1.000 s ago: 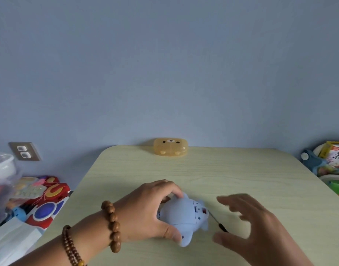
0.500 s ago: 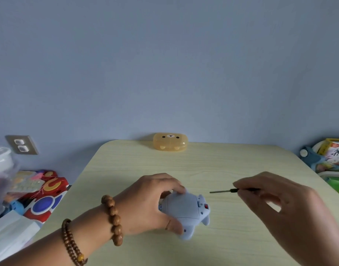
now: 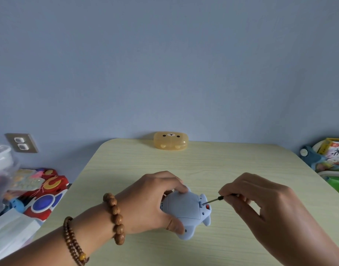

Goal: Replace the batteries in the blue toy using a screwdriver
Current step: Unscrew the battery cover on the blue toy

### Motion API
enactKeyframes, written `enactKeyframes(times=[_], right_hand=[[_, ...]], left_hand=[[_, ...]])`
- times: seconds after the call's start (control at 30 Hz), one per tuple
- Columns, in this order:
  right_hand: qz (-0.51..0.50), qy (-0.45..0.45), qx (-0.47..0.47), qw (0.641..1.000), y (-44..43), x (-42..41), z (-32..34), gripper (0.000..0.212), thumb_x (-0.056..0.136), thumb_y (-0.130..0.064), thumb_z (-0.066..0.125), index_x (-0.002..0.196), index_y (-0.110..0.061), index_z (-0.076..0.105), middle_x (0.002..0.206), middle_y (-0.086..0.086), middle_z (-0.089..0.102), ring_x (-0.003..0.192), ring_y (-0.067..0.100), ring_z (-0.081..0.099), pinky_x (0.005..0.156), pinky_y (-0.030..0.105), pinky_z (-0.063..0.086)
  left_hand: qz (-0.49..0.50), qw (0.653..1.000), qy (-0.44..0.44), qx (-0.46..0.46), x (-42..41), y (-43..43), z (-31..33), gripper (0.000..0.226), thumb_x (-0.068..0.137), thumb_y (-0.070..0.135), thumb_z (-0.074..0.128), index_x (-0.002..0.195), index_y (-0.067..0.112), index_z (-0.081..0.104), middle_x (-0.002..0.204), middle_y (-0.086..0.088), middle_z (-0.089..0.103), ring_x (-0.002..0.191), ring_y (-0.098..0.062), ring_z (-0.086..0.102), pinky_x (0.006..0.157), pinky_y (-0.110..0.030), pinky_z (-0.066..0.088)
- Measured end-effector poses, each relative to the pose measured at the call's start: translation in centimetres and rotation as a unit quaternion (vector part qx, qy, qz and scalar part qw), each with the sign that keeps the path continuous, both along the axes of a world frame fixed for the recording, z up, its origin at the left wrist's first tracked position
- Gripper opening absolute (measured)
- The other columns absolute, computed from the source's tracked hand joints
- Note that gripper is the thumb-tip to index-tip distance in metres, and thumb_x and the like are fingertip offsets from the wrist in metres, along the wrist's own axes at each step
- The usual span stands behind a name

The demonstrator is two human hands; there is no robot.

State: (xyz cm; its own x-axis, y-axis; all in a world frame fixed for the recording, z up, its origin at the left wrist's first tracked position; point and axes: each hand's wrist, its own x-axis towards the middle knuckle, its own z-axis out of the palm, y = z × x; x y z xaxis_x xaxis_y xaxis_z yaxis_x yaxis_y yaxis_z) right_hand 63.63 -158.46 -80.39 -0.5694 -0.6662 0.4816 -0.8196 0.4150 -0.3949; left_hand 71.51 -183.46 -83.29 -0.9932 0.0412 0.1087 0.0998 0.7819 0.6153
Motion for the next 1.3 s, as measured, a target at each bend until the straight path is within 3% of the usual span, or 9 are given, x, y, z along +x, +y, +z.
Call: enactKeyframes(times=[0.17,0.43,0.63,0.8,0.87,0.97,1.03,1.17,1.3], right_hand=[[0.006,0.029,0.022,0.999,-0.2,-0.2,-0.2,0.013,0.085,-0.023,0.064,0.086,-0.034,0.073,0.079,-0.019,0.063,0.070,0.002,0.058,0.064,0.019,0.046],[0.011,0.058,0.049,0.997,-0.3,-0.3,0.9,0.013,0.087,-0.024,0.061,0.085,-0.032,0.072,0.078,-0.019,0.061,0.070,0.001,0.055,0.066,0.019,0.045],[0.013,0.074,0.094,0.993,-0.7,-0.1,1.2,0.014,0.089,-0.026,0.057,0.083,-0.031,0.068,0.077,-0.018,0.059,0.070,0.006,0.055,0.058,0.024,0.047],[-0.003,0.126,0.213,0.969,-2.1,-0.1,3.1,0.012,0.090,-0.027,0.060,0.080,-0.033,0.057,0.075,-0.012,0.053,0.060,0.011,0.048,0.044,0.030,0.047],[0.000,0.126,0.255,0.959,-2.6,0.1,4.1,0.010,0.095,-0.036,0.053,0.086,-0.032,0.057,0.083,-0.011,0.056,0.059,0.014,0.053,0.049,0.030,0.045],[-0.019,0.134,0.311,0.941,-3.2,0.1,4.7,0.037,0.101,-0.051,0.030,0.088,-0.025,0.053,0.088,-0.004,0.058,0.074,0.022,0.063,0.058,0.033,0.040],[-0.021,0.144,0.326,0.934,-3.4,-0.2,4.6,0.042,0.100,-0.055,0.025,0.084,-0.024,0.049,0.085,-0.003,0.057,0.075,0.023,0.063,0.060,0.033,0.044],[-0.005,0.044,0.328,0.944,-3.1,0.1,4.5,0.028,0.098,-0.057,0.034,0.109,-0.033,0.042,0.103,-0.010,0.064,0.087,0.015,0.065,0.077,0.034,0.052],[0.017,0.043,0.327,0.944,-2.7,0.0,4.8,0.010,0.100,-0.044,0.041,0.104,-0.038,0.035,0.099,-0.014,0.056,0.075,0.013,0.054,0.069,0.028,0.045]], left_hand=[[-0.005,1.000,-0.001,-0.001,-0.1,0.0,0.0,0.072,0.053,0.050,0.094,0.118,0.040,0.065,0.125,0.028,0.052,0.112,0.003,0.057,0.095,-0.024,0.051],[-0.003,1.000,0.000,0.007,-0.1,-0.2,-0.3,0.071,0.051,0.052,0.093,0.116,0.044,0.063,0.124,0.032,0.050,0.112,0.003,0.057,0.094,-0.026,0.052],[-0.004,1.000,0.001,-0.004,-0.1,0.0,-0.2,0.072,0.052,0.052,0.092,0.117,0.043,0.063,0.125,0.031,0.050,0.112,0.002,0.056,0.095,-0.026,0.051],[-0.001,1.000,0.000,-0.012,-0.1,0.2,0.1,0.072,0.051,0.052,0.092,0.117,0.044,0.063,0.125,0.031,0.050,0.110,0.007,0.054,0.096,-0.023,0.049],[0.000,1.000,-0.001,-0.022,0.0,0.4,0.3,0.074,0.052,0.054,0.092,0.118,0.045,0.062,0.126,0.032,0.049,0.110,0.010,0.053,0.096,-0.019,0.047],[0.000,0.999,-0.001,-0.036,0.0,0.6,0.6,0.074,0.052,0.055,0.091,0.119,0.044,0.061,0.126,0.032,0.048,0.110,0.013,0.051,0.096,-0.015,0.045],[0.004,0.999,-0.005,-0.034,0.0,0.7,0.6,0.074,0.052,0.055,0.091,0.119,0.044,0.061,0.126,0.032,0.048,0.109,0.013,0.051,0.096,-0.016,0.045],[0.009,1.000,-0.007,-0.011,0.0,0.6,0.5,0.074,0.051,0.055,0.092,0.118,0.045,0.062,0.125,0.035,0.047,0.109,0.013,0.052,0.096,-0.017,0.046],[0.009,1.000,-0.009,-0.005,-0.1,0.5,0.4,0.073,0.051,0.053,0.093,0.117,0.045,0.063,0.125,0.035,0.047,0.107,0.014,0.053,0.094,-0.014,0.046]])
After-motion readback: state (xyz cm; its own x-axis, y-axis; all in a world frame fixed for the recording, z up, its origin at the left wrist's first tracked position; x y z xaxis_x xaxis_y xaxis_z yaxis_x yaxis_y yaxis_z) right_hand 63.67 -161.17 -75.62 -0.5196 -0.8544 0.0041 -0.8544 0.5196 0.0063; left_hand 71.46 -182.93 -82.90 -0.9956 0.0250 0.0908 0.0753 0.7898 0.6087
